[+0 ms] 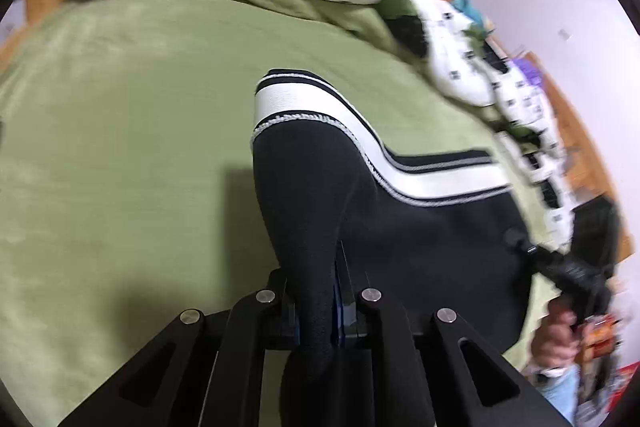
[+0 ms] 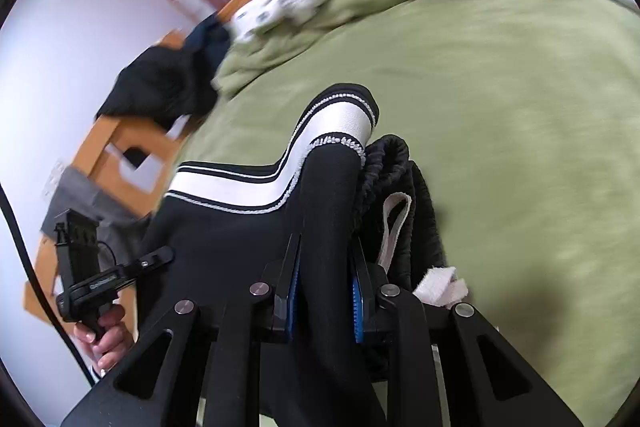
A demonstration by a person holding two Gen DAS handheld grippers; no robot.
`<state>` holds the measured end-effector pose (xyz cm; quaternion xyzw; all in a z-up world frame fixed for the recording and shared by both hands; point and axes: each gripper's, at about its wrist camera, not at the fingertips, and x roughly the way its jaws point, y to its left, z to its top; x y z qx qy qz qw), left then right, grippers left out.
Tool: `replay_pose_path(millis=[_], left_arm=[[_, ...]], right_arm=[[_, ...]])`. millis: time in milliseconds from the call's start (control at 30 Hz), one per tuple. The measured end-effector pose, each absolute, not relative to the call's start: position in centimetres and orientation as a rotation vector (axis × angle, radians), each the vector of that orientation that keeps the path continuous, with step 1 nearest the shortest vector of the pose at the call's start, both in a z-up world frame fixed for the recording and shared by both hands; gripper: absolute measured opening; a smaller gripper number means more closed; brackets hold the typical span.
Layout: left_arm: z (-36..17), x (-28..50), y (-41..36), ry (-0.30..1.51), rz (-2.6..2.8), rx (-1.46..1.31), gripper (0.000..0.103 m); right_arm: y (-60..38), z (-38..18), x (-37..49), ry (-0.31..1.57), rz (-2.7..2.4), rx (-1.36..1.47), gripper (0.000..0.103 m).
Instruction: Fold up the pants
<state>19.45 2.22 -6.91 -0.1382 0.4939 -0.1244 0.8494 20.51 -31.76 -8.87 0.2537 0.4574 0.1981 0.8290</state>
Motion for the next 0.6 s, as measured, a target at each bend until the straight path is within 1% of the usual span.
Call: replay_pose_path(millis=[100, 133, 167, 200, 233, 300, 333, 400, 433, 467, 500, 567, 600], left_arm=[[-9.3, 18.8, 5.2, 1.057, -0.228, -0.285, 0.014], [-10.5, 18.8, 5.8, 1.062, -0.235, -0.306, 0.017], [-12.1, 18.8, 6.2, 1.087, -0.236, -0.342, 0.022], [-13.3, 18.8, 6.3, 1.117, -0.217, -0.348, 0.024], [-14.1, 19.0, 6.0, 1.152, -0.181, -0.318, 0.029], [-13.6, 18.8, 5.2, 1.135, -0.162, -0.229, 0.033], [-13.1, 18.7, 4.9, 1.121, -0.153, -0.184, 0.036], [-11.6, 18.1, 4.8, 1.062, -0.127, -0.137, 0.043], [-10.9, 17.8, 5.0, 1.024, -0.133, -0.138, 0.055], [-10.1, 17.5, 5.0, 0.98, -0.146, -0.143, 0.065], [-9.6, 17.5, 4.9, 0.95, -0.152, -0.142, 0.066], [-9.3, 17.7, 5.1, 0.916, -0.163, -0.133, 0.066], [-9.4, 18.0, 5.2, 0.909, -0.165, -0.128, 0.066]], right_arm=[[-29.1, -10.4, 19.7, 0.936, 0.463, 0.493, 0.02], [-28.7, -11.5, 19.6, 0.945, 0.427, 0.431, 0.02], [-28.4, -13.2, 19.7, 0.999, 0.338, 0.339, 0.022], [-28.9, -13.9, 19.4, 1.016, 0.307, 0.321, 0.025], [-29.7, -14.3, 19.1, 1.004, 0.302, 0.342, 0.026], [-29.9, -13.7, 19.0, 1.032, 0.302, 0.342, 0.033], [-30.0, -13.0, 18.8, 1.031, 0.282, 0.318, 0.035], [-30.7, -11.3, 18.0, 0.947, 0.228, 0.297, 0.036], [-30.7, -10.4, 18.0, 0.898, 0.22, 0.295, 0.037], [-30.5, -9.5, 18.2, 0.857, 0.229, 0.294, 0.04], [-30.3, -9.0, 18.8, 0.83, 0.226, 0.294, 0.045], [-30.0, -9.2, 20.6, 0.813, 0.204, 0.305, 0.047], [-29.6, -10.0, 22.0, 0.852, 0.197, 0.303, 0.05]])
